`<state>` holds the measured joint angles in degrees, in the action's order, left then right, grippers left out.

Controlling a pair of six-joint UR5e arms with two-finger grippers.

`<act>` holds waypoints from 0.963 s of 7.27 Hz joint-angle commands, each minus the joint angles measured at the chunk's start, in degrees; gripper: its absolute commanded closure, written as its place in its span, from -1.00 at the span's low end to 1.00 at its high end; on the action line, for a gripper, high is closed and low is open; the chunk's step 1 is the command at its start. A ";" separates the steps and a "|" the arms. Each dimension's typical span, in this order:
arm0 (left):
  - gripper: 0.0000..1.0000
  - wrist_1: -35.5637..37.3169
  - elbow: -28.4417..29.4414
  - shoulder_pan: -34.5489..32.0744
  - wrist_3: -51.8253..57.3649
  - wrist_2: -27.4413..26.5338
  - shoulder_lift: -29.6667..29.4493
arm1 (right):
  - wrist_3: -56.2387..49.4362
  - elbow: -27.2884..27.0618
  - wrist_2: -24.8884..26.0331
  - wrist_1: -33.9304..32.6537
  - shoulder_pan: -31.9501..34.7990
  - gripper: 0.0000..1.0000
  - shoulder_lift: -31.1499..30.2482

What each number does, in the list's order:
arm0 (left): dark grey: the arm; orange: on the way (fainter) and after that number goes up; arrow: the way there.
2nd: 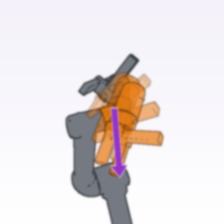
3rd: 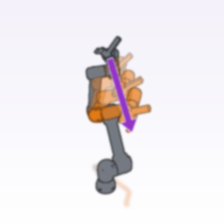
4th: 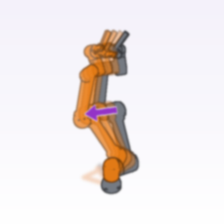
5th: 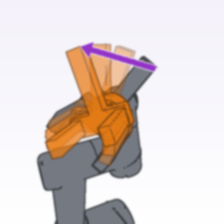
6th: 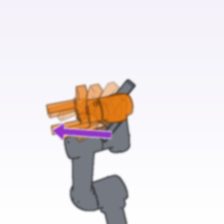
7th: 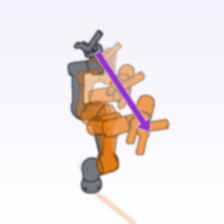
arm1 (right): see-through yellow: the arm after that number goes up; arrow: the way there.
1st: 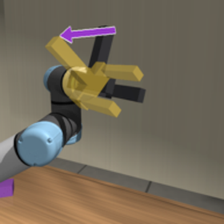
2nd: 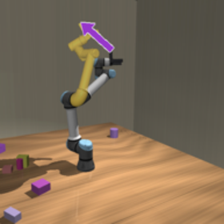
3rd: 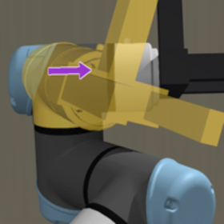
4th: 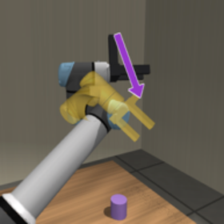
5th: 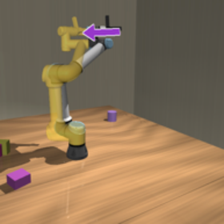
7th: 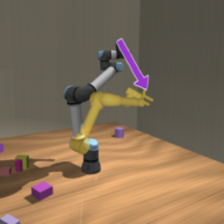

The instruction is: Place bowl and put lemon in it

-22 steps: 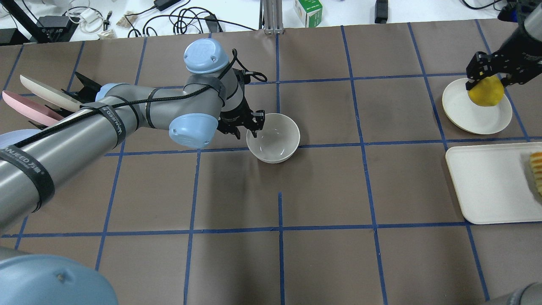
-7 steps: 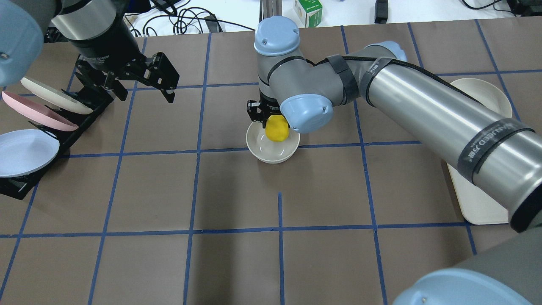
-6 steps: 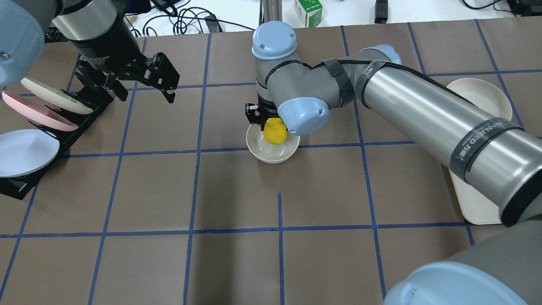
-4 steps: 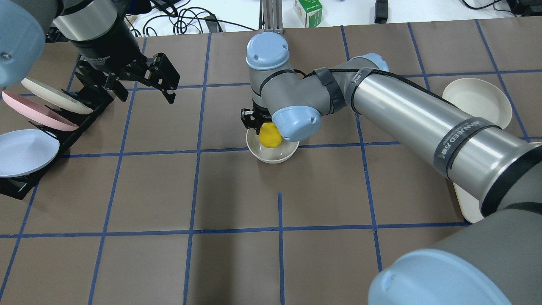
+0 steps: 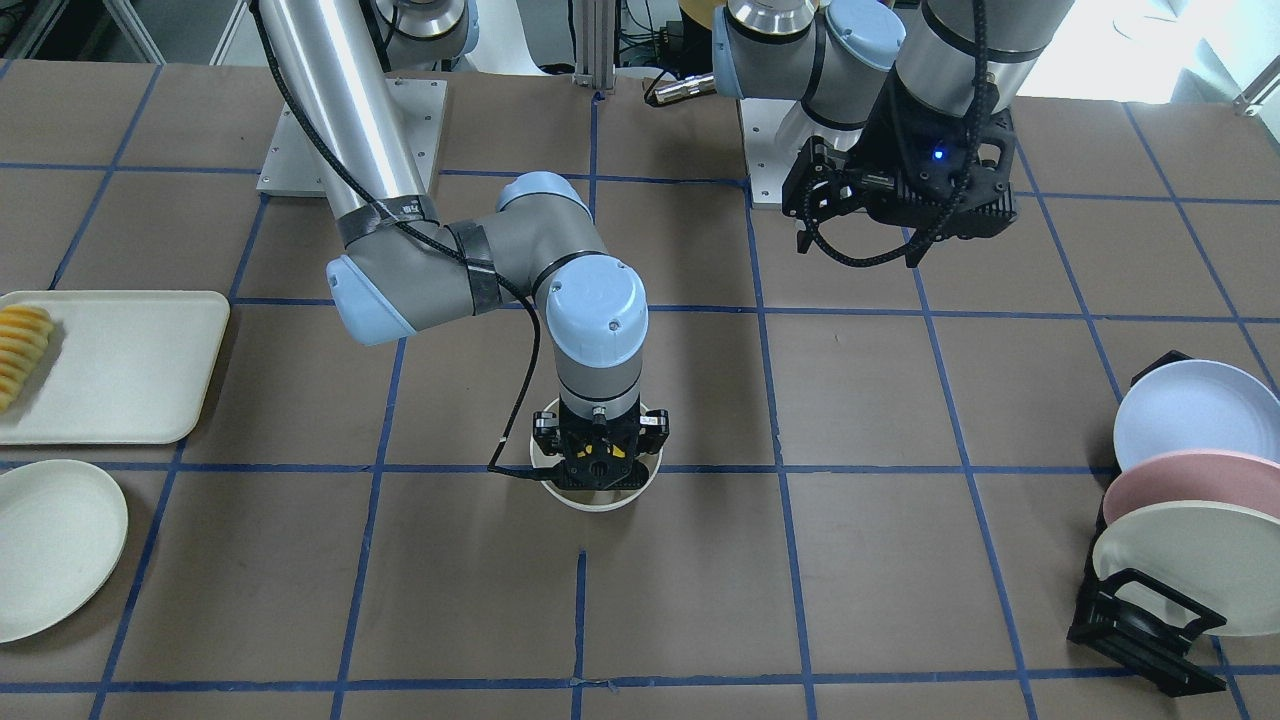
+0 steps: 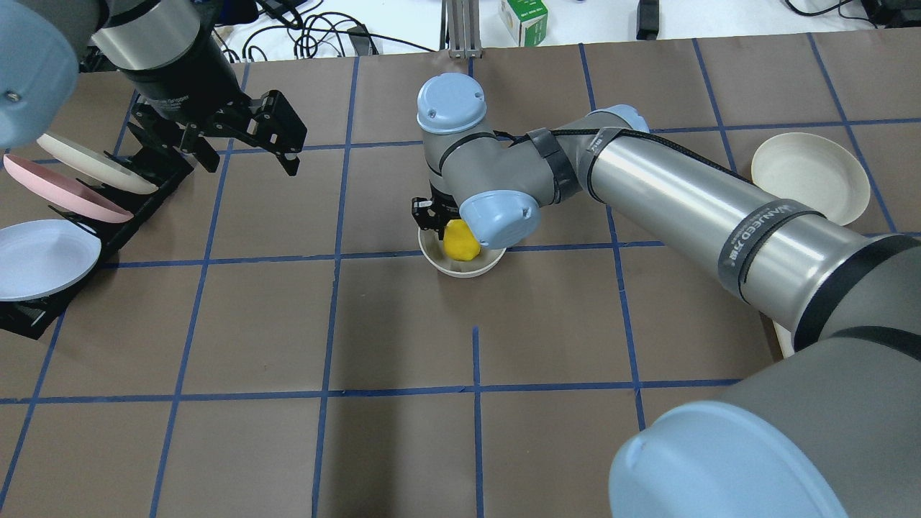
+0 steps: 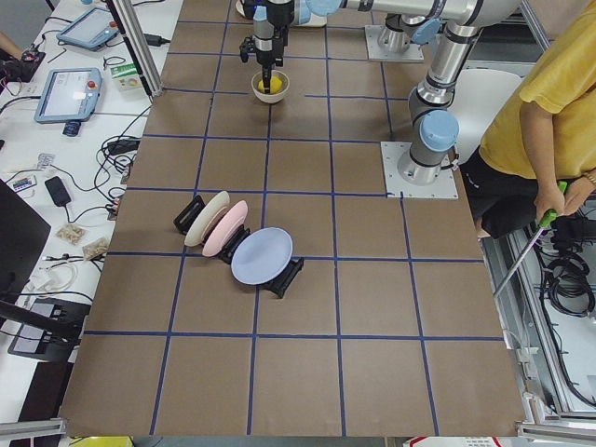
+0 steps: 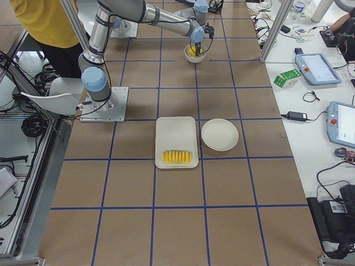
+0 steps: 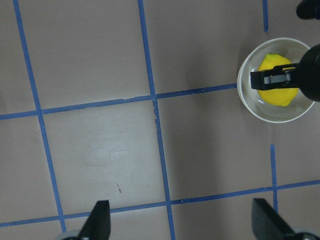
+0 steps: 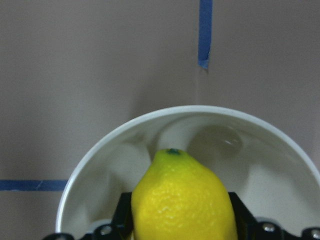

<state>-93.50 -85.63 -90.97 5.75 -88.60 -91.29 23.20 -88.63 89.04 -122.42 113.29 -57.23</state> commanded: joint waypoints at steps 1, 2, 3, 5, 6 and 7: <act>-1.00 -0.02 -0.06 0.09 -0.04 0.01 0.06 | 0.53 -0.05 -0.09 -0.01 0.00 -0.32 0.28; -1.00 0.07 -0.06 0.09 -0.04 0.09 0.06 | 0.62 -0.05 0.08 0.43 0.00 -0.69 0.28; -1.00 0.07 0.02 0.09 -0.04 0.09 0.14 | 0.62 -0.14 0.17 0.69 0.00 -0.94 0.02; -1.00 -0.02 -0.06 0.09 -0.04 -0.08 0.14 | 0.53 -0.05 0.34 5.31 -1.49 -1.00 -3.56; -1.00 -0.10 -0.15 0.09 -0.04 -0.34 0.32 | -0.17 0.29 0.61 11.01 -3.41 -1.00 -8.20; -1.00 -0.11 -0.07 0.09 -0.04 -0.17 0.32 | -0.43 0.47 -0.26 16.55 -7.00 -1.00 -12.94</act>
<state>-93.56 -85.73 -90.88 5.71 -88.80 -91.03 23.21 -88.40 89.33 -112.47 109.78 -64.66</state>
